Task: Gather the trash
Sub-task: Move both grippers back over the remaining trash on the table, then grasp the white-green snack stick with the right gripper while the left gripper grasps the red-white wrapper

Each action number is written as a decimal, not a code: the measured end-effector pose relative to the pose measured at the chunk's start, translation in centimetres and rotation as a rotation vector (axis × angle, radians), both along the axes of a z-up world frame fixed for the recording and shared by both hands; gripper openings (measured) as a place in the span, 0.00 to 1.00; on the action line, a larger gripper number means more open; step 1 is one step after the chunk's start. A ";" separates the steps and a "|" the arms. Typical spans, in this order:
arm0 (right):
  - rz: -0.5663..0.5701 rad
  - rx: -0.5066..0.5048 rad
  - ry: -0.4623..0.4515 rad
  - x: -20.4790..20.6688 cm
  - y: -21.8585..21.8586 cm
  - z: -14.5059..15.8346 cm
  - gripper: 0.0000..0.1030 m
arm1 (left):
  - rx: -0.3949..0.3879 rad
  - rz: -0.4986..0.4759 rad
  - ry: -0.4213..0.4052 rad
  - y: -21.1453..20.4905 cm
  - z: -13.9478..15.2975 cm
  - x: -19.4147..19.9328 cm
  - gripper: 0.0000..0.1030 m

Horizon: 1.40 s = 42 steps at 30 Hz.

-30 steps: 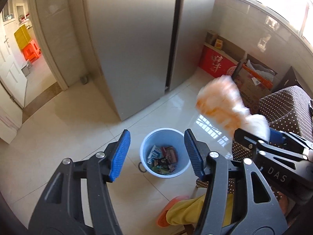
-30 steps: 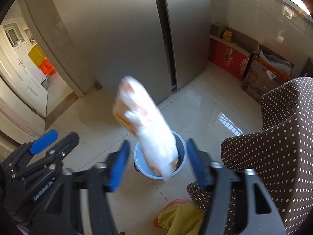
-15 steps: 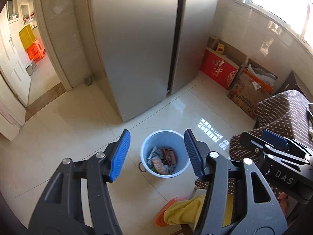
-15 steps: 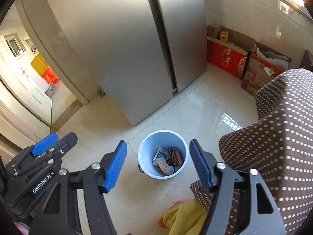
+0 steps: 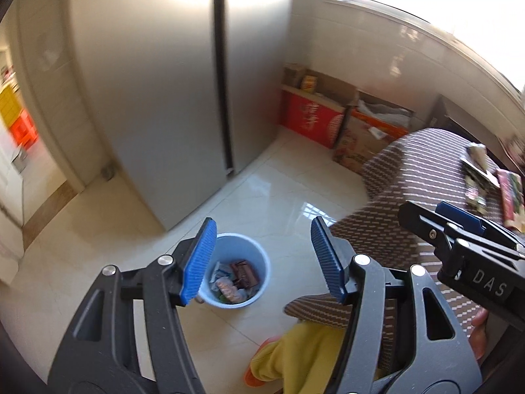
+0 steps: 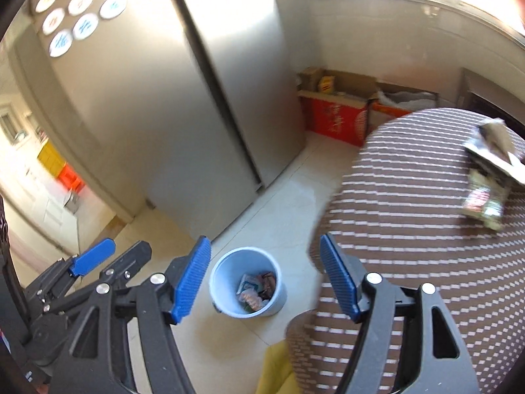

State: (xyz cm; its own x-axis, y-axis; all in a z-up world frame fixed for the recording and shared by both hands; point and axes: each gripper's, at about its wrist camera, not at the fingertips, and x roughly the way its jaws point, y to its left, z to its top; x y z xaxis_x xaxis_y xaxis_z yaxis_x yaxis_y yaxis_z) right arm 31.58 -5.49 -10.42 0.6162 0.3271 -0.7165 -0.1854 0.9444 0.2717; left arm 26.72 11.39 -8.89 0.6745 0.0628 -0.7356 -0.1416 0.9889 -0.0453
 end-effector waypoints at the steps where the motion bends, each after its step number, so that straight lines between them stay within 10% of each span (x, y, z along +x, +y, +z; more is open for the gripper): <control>1: -0.023 0.004 -0.002 -0.1 -1.3 0.1 0.66 | 0.002 -0.021 -0.003 -0.9 0.2 0.2 0.59; 15: -0.370 0.000 0.040 -0.5 -17.9 -1.3 0.67 | -0.016 -0.250 -0.008 -13.6 1.3 3.5 0.62; 24: -0.464 -0.112 0.100 2.4 -21.1 -2.7 0.65 | -0.020 -0.328 0.002 -18.9 1.0 6.7 0.62; 33: -0.417 -0.214 0.091 4.6 -20.5 -4.1 0.17 | -0.024 -0.370 0.044 -20.8 -0.3 9.4 0.68; 42: -0.430 -0.078 0.062 1.0 -24.5 -2.5 0.13 | -0.054 -0.455 0.102 -23.2 -2.0 10.9 0.76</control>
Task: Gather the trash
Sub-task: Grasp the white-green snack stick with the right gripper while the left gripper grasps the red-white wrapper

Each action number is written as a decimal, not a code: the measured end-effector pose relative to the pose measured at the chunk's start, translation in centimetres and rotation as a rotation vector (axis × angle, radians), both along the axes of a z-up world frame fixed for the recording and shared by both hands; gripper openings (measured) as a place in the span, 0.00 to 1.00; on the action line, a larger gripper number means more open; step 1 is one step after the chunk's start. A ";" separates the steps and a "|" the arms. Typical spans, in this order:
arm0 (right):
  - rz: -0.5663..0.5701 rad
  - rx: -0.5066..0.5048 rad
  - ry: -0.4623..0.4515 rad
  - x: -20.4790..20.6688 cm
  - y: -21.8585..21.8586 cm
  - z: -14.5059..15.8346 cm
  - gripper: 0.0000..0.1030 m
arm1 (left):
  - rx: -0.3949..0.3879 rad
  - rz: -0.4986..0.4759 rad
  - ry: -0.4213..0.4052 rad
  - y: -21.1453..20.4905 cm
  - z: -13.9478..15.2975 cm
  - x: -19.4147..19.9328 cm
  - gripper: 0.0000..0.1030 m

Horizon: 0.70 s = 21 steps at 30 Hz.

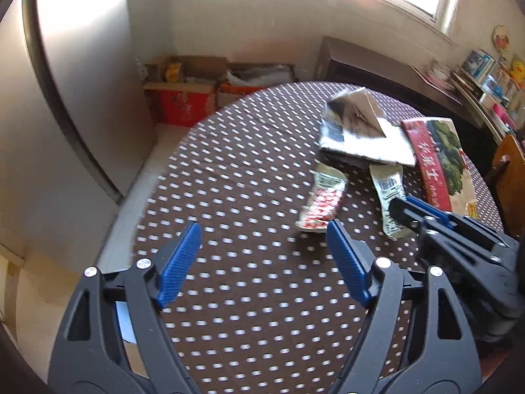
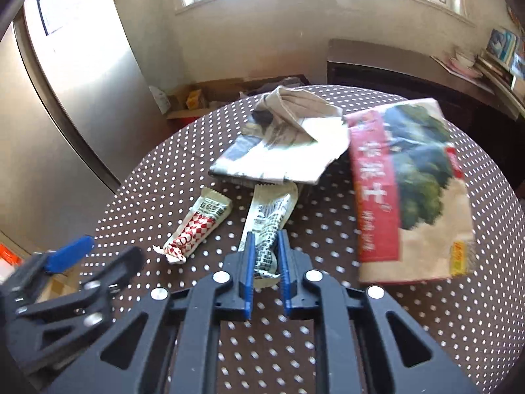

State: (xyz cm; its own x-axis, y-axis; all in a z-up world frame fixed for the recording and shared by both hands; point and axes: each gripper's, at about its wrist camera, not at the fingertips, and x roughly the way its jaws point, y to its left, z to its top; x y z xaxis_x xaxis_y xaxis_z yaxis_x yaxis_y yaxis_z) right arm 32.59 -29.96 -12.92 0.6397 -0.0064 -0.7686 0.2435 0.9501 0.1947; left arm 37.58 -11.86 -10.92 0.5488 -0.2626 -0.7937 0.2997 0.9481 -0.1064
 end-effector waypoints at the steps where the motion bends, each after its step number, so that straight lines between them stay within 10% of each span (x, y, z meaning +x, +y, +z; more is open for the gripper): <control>1: -0.012 0.004 -0.010 -0.7 -0.5 0.1 0.13 | -0.010 -0.014 0.010 -0.4 -0.3 0.1 0.76; 8: -0.051 0.022 -0.027 -2.9 -2.8 0.4 0.13 | 0.045 -0.067 0.014 -3.9 -1.6 0.8 0.75; 9: -0.056 0.023 -0.023 -2.6 -3.1 0.4 0.13 | 0.068 -0.059 0.016 -4.3 -1.9 1.0 0.70; 11: -0.064 0.021 -0.020 -2.6 -3.5 0.3 0.13 | 0.108 -0.019 0.002 -4.7 -2.2 1.1 0.20; 12: -0.065 0.021 -0.020 -2.8 -3.6 0.3 0.13 | 0.110 -0.019 0.002 -4.8 -2.2 1.1 0.14; 21: -0.039 0.032 -0.032 -2.8 -2.0 0.5 0.13 | 0.079 -0.005 -0.009 -2.1 -1.2 0.2 0.03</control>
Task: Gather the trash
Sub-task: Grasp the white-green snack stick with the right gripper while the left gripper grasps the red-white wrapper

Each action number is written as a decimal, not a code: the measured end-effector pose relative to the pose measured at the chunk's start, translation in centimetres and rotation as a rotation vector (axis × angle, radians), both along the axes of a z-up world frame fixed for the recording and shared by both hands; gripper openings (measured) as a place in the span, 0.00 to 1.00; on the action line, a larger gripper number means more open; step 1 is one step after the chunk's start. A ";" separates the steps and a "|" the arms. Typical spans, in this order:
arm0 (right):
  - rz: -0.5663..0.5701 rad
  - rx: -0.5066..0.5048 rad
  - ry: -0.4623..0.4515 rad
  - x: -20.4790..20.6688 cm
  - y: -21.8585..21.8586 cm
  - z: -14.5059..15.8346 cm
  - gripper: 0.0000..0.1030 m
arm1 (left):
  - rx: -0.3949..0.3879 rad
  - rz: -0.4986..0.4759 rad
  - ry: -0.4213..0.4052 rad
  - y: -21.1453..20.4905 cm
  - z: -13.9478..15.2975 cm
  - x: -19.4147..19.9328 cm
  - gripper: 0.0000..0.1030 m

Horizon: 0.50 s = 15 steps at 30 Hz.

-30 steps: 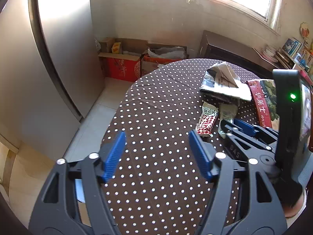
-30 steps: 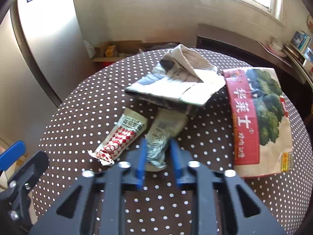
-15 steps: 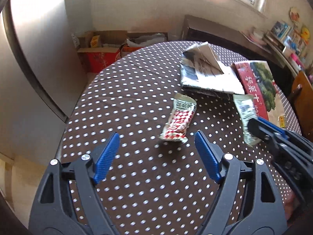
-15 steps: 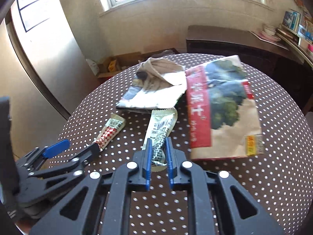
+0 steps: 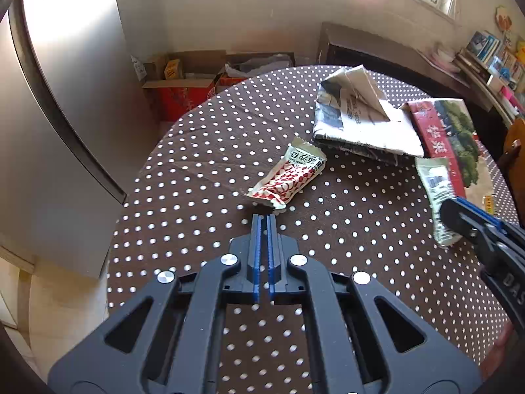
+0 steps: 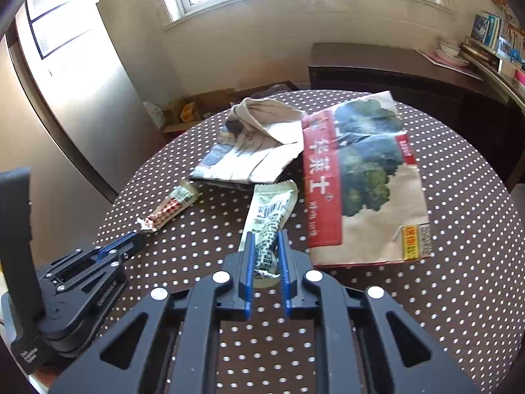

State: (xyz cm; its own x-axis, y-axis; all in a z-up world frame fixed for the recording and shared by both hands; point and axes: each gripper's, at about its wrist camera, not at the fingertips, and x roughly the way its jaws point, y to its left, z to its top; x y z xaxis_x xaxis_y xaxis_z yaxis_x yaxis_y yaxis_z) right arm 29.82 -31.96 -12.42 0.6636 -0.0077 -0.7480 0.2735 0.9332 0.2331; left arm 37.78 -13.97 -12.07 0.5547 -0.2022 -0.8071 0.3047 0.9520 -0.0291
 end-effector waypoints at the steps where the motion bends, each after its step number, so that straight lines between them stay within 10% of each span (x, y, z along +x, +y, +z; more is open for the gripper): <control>1: 0.004 0.003 0.000 0.1 0.2 0.0 0.13 | -0.006 -0.006 -0.006 0.3 0.2 -0.2 0.03; 4: 0.016 0.003 0.000 0.1 0.8 0.0 0.13 | -0.031 -0.042 -0.034 1.0 0.9 -0.8 0.08; 7: 0.021 0.013 -0.001 0.0 1.1 -0.1 0.13 | -0.070 -0.039 -0.052 1.5 1.5 -0.7 0.87; 15: -0.009 0.007 0.008 0.8 0.2 -0.4 0.13 | -0.023 -0.061 -0.053 -0.3 0.3 1.6 0.87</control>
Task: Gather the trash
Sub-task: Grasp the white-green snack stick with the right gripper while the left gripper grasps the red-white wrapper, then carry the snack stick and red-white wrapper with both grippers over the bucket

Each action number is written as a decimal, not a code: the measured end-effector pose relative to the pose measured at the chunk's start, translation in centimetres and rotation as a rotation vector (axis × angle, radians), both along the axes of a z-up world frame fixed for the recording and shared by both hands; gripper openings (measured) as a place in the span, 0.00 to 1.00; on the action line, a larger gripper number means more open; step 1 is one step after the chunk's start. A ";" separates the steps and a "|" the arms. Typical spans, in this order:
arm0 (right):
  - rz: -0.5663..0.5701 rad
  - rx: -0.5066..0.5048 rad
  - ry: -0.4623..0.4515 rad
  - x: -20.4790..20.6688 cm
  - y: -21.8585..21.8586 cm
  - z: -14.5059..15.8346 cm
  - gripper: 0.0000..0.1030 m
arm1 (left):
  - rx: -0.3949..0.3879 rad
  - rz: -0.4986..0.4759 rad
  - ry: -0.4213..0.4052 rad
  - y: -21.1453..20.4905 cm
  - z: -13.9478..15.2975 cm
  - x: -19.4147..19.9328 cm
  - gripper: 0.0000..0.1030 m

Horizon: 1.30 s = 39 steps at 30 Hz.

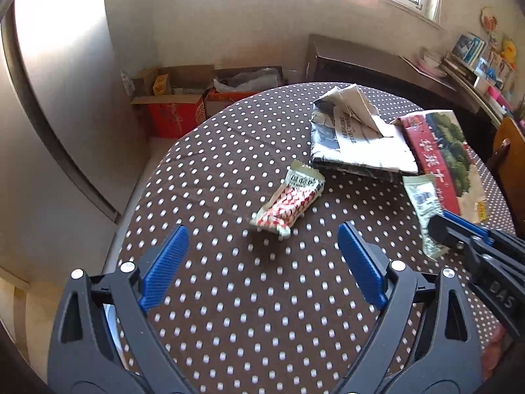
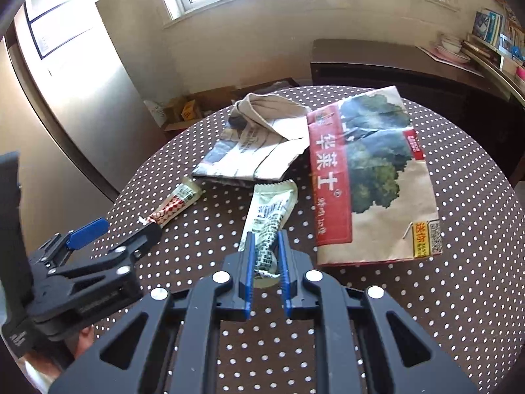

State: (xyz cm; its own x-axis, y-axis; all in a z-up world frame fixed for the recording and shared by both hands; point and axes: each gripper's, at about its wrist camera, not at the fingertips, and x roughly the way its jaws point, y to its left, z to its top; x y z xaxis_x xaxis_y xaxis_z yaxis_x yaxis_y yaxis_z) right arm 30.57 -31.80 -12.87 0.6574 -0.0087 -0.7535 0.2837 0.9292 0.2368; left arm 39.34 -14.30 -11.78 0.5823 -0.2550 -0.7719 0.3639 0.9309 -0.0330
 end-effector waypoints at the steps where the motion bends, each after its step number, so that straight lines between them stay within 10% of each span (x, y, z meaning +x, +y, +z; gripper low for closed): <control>1: -0.001 0.000 0.002 0.0 -0.1 -0.1 0.13 | 0.004 -0.008 -0.008 -0.3 -0.2 0.3 0.87; 3: -0.012 0.002 0.007 0.3 -0.3 -0.2 0.13 | -0.006 -0.038 -0.005 -0.9 -0.7 0.8 0.78; 5: -0.025 0.008 0.013 0.5 -0.5 -0.5 0.13 | -0.016 -0.059 0.046 -1.4 -1.6 1.8 0.35; 7: -0.033 0.013 0.015 0.7 -0.6 -0.6 0.13 | 0.012 -0.047 0.020 -1.6 -1.7 2.1 0.27; 23: 0.040 0.029 -0.024 0.1 3.1 1.0 0.13 | -0.028 0.040 0.002 4.7 -0.8 -1.6 0.26; 39: 0.309 0.012 -0.020 0.2 17.6 1.5 0.13 | -0.026 0.259 -0.009 17.8 -1.1 -7.3 0.26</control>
